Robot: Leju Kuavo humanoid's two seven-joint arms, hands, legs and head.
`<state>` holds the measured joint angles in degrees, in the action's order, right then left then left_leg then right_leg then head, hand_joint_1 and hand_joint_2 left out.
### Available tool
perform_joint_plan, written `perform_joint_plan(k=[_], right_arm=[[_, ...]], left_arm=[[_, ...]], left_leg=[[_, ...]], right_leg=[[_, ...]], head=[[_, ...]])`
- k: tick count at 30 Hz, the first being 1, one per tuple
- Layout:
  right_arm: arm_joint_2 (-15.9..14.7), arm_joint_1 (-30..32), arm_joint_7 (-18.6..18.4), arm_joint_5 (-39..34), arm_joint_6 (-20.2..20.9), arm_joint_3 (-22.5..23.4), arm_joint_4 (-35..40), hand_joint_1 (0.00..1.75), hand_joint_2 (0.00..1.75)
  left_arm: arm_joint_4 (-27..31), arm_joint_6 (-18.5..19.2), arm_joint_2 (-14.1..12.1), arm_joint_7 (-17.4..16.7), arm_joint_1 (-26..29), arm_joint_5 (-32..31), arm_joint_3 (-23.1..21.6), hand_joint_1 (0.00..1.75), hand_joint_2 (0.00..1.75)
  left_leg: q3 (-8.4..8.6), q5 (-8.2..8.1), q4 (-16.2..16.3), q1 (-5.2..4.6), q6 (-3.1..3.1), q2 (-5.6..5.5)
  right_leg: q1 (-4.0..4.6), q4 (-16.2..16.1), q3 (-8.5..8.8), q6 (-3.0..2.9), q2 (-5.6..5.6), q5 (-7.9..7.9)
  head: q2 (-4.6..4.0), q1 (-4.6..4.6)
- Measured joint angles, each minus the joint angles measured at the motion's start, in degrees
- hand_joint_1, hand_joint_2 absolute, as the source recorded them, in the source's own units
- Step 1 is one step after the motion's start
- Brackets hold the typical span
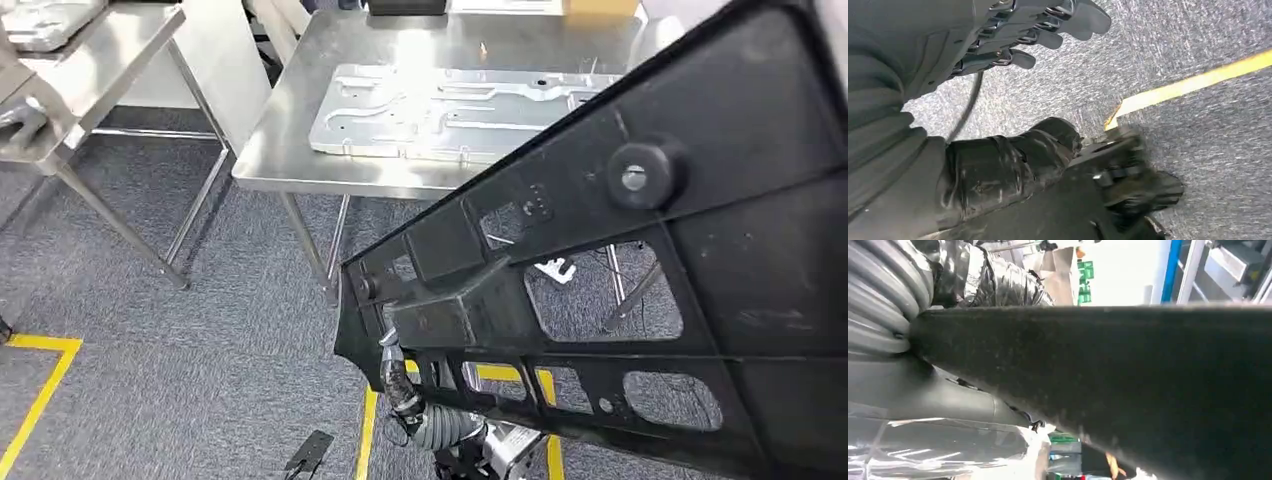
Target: Take the parts from the cabinet and place them on the table.
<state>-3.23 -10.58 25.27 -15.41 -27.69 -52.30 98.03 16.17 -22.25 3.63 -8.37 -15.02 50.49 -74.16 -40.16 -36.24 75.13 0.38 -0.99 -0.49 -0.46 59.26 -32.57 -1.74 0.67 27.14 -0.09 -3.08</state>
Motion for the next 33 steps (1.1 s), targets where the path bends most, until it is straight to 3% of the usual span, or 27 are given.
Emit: perform_joint_plan(k=[1, 2, 3, 4, 5, 6, 9, 10, 11, 12, 14, 15, 16, 17, 18, 19, 20, 21, 22, 24, 26, 27, 29, 30, 31, 32, 33], right_arm=[[0.0, 0.0, 0.0, 0.0, 0.0, 0.0, -0.1, 1.75, 1.75], [0.0, 0.0, 0.0, 0.0, 0.0, 0.0, -0.1, 1.75, 1.75], [0.0, 0.0, 0.0, 0.0, 0.0, 0.0, -0.1, 1.75, 1.75], [0.0, 0.0, 0.0, 0.0, 0.0, 0.0, -0.1, 1.75, 1.75], [0.0, -0.1, 0.0, 0.0, 0.0, 0.0, -0.2, 1.75, 1.75], [0.0, -0.1, 0.0, 0.0, 0.1, 0.0, -0.2, 1.75, 1.75], [0.1, -0.2, 0.0, 0.0, 0.3, 0.0, -0.3, 1.75, 1.75], [0.1, -0.2, 0.0, 0.0, 0.4, 0.0, -0.3, 1.75, 1.75], [0.0, -0.3, 0.0, 0.0, 0.5, 0.0, -0.3, 1.75, 1.75], [0.1, -0.3, 0.0, 0.0, 0.6, 0.0, -0.3, 1.75, 1.75], [0.0, -0.3, 0.0, 0.0, 0.6, 0.0, -0.4, 1.75, 1.75], [0.0, -0.2, 0.0, 0.0, 0.6, 0.0, -0.4, 1.75, 1.75], [0.0, -0.2, 0.0, 0.0, 0.6, 0.0, -0.4, 1.75, 1.75], [0.0, -0.2, 0.0, 0.0, 0.6, 0.0, -0.4, 1.75, 1.75], [0.0, -0.2, 0.0, 0.0, 0.6, 0.0, -0.5, 1.75, 1.75], [0.0, -0.2, 0.0, 0.0, 0.6, 0.0, -0.5, 1.75, 1.75], [0.0, -0.2, 0.0, 0.0, 0.6, 0.0, -0.7, 1.75, 1.75], [0.0, -0.4, 0.0, -0.1, 0.6, 0.0, -0.8, 1.75, 1.75], [0.0, -0.1, -0.1, -0.1, 0.7, 0.0, -0.8, 1.75, 1.75], [0.1, -0.3, 0.0, -0.2, 0.7, 0.0, -0.8, 1.75, 1.75], [0.5, -0.4, 0.0, -0.2, 0.9, 0.0, -0.8, 1.75, 1.75], [0.5, -0.5, 0.0, -0.2, 0.9, 0.0, -0.8, 1.75, 1.75], [0.5, -0.5, 0.0, -0.2, 1.0, 0.0, -0.9, 1.75, 1.75], [0.5, -0.5, 0.1, -0.2, 1.0, 0.0, -1.1, 1.75, 1.75], [0.5, -0.5, 0.3, -0.2, 1.0, 0.0, -1.2, 1.75, 1.75], [0.5, -0.5, 0.7, -0.2, 1.0, 0.0, -1.3, 1.75, 1.75], [0.5, -0.5, 1.0, -0.1, 0.9, 0.0, -1.3, 1.75, 1.75]], left_arm=[[0.0, 0.0, 0.0, 0.0, 0.0, 0.0, 0.0, 0.0, 1.75], [0.0, 0.0, 0.0, 0.0, 0.0, 0.0, 0.0, 0.0, 1.75], [0.0, 0.0, 0.0, 0.0, 0.0, 0.0, 0.0, 0.0, 1.75], [0.0, 0.0, -0.1, 0.0, 0.0, 0.0, 0.0, 0.0, 1.75], [0.0, 0.0, -0.2, 0.0, 0.1, 0.0, 0.0, 0.0, 1.75], [0.0, 0.1, -0.2, 0.0, 0.0, -0.1, 0.0, 0.0, 1.75], [0.0, 0.3, -0.3, 0.1, 0.0, -0.2, 0.0, 0.0, 1.75], [0.0, 0.3, -0.2, 0.1, 0.0, -0.3, 0.0, 0.0, 1.75], [0.0, 0.4, -0.2, 0.2, 0.0, -0.4, 0.0, 0.0, 1.75], [0.0, 0.4, -0.2, 0.2, -0.1, -0.4, 0.0, 0.0, 1.75], [0.0, 0.5, -0.2, 0.2, 0.0, -0.4, 0.0, 0.0, 1.75], [0.0, 0.5, -0.2, 0.2, 0.1, -0.4, 0.0, 0.0, 1.75], [0.0, 0.5, -0.2, 0.2, 0.2, -0.4, 0.0, 0.0, 1.75], [0.0, 0.5, -0.2, 0.2, 0.2, -0.4, 0.0, 0.0, 1.75], [0.0, 0.5, -0.2, 0.2, 0.2, -0.4, 0.0, 0.0, 1.75], [0.0, 0.5, -0.2, 0.2, 0.2, -0.4, 0.0, 0.0, 1.75], [0.0, 0.5, -0.2, 0.2, 0.3, -0.4, -0.1, 0.0, 1.75], [0.0, 0.5, -0.2, 0.2, 0.2, -0.4, -0.1, 0.0, 1.75], [0.0, 0.5, -0.2, 0.1, 0.2, -0.4, -0.1, 0.0, 1.75], [0.0, 0.6, -0.2, 0.2, 0.0, -0.5, -0.1, 0.0, 1.75], [0.0, 0.7, -0.2, 0.1, -0.5, -0.6, -0.4, 0.0, 1.75], [0.0, 0.9, -0.2, 0.1, -0.6, -0.8, -0.5, 0.0, 1.75], [0.0, 1.1, -0.2, 0.0, -0.4, -1.0, -0.6, 0.0, 1.75], [0.0, 1.1, -0.2, 0.0, -0.2, -1.2, -0.6, 0.0, 1.75], [0.0, 1.1, -0.2, 0.0, -0.2, -1.2, -0.6, 0.0, 1.75], [0.0, 1.1, -0.2, 0.0, -0.2, -1.3, -0.7, 0.0, 1.75], [0.0, 1.1, -0.2, 0.0, -0.2, -1.3, -0.7, 0.0, 1.75]], left_leg=[[-0.18, 1.24, -2.1, 0.0, 0.04, 0.03], [0.53, 3.74, -5.6, -0.01, 0.32, 0.03], [1.68, 7.24, -10.1, -0.07, 0.73, 0.07], [2.83, 11.88, -14.9, -0.33, 1.34, 0.24], [2.48, 13.02, -15.5, -0.75, 1.56, 0.26], [2.72, 11.88, -16.7, -1.0, 1.68, 0.19], [4.67, 12.5, -18.0, -0.65, 3.1, -0.15], [5.74, 12.41, -18.7, -0.42, 3.24, -0.08], [6.52, 12.14, -18.9, -0.41, 3.6, -0.09], [6.97, 11.75, -18.9, -0.39, 3.91, -0.08], [7.95, 10.64, -18.9, -0.39, 3.82, -0.08], [8.57, 10.09, -18.9, -0.35, 3.76, -0.1], [9.4, 9.42, -18.9, -0.31, 3.66, -0.15], [10.29, 8.76, -18.9, -0.25, 3.55, -0.25], [11.2, 8.08, -18.9, -0.18, 3.38, -0.32], [12.16, 7.19, -18.8, -0.16, 3.06, -0.31], [12.03, 6.37, -18.6, -0.28, 2.62, -0.25], [12.63, 5.74, -18.1, -0.38, 2.25, -0.49], [12.46, 5.12, -18.5, -0.32, 1.67, -0.43], [13.43, 5.55, -18.0, -0.1, 1.13, -0.36], [10.69, 6.38, -12.8, 0.21, 0.69, 0.01], [7.93, 6.07, -8.4, 0.22, 0.4, 0.08], [2.37, 2.62, -1.6, 0.3, -0.09, 0.11], [0.38, 0.62, -0.2, 0.3, -0.16, 0.11], [-0.78, -0.26, -0.6, 0.3, -0.13, 0.11], [-0.99, 0.27, -2.8, 0.29, -0.05, 0.11], [-0.45, 2.61, -6.5, 0.25, 0.2, 0.11]], right_leg=[[0.0, 0.0, 0.77, 0.08, 0.07, 0.59], [0.0, 0.0, 1.58, 0.17, 0.08, 1.13], [0.06, 0.0, 2.41, 0.28, 0.05, 1.72], [0.04, -0.1, 2.55, 0.41, -0.04, 2.36], [0.09, -0.1, 3.59, 0.7, -0.02, 2.73], [0.04, -0.4, 3.47, 1.09, 0.06, 2.97], [0.28, -0.1, 4.42, 2.1, 0.02, 1.86], [0.14, 1.4, 3.66, 2.28, -0.1, 1.93], [0.07, 4.3, 2.33, 2.4, -0.13, 1.84], [-0.05, 8.2, -0.22, 2.76, -0.12, 2.6], [-0.29, 14.5, -5.35, 3.27, -0.14, 6.85], [-0.42, 15.6, -7.06, 3.53, -0.15, 8.8], [-0.65, 14.6, -7.85, 3.7, -0.16, 9.29], [-0.81, 12.1, -7.68, 3.75, -0.21, 8.13], [-0.94, 8.5, -6.97, 3.81, -0.24, 5.57], [-1.13, 3.7, -6.0, 3.81, -0.32, 0.55], [-1.24, 0.1, -6.07, 3.68, -0.52, -5.77], [-0.74, 0.1, -6.27, 3.04, -0.68, -4.64], [-0.47, 0.3, -5.59, 2.39, -0.38, -4.84], [-0.37, 0.1, -4.95, 1.4, -0.29, -4.22], [-0.63, -0.3, -3.44, 0.44, -0.28, -3.54], [-0.56, -0.4, -2.84, 0.16, -0.4, -2.97], [-0.48, -0.4, -1.54, -0.03, -0.42, -1.78], [-0.48, -0.4, -0.78, -0.03, -0.31, -1.15], [-0.48, -0.4, 0.17, 0.02, -0.14, -0.44], [-0.47, -0.4, 1.24, 0.1, -0.04, 0.34], [-0.46, -0.5, 2.39, 0.21, -0.02, 1.15]], head=[[0.02, -0.07], [0.0, -0.04], [0.0, -0.02], [0.0, -0.05], [0.0, 0.2], [0.0, 0.06], [0.0, 0.13], [0.02, 0.09], [0.0, 0.4], [0.0, 0.48], [0.0, 0.48], [0.02, 0.42], [0.02, 0.46], [0.0, 0.42], [0.0, 0.48], [0.0, 0.48], [0.0, 0.63], [0.02, 0.54], [0.02, 0.4], [0.02, 0.53], [0.02, 0.48], [0.02, 0.28], [0.0, 0.37], [0.02, 0.33], [0.0, 0.35], [0.0, 0.35], [0.0, 0.33]])
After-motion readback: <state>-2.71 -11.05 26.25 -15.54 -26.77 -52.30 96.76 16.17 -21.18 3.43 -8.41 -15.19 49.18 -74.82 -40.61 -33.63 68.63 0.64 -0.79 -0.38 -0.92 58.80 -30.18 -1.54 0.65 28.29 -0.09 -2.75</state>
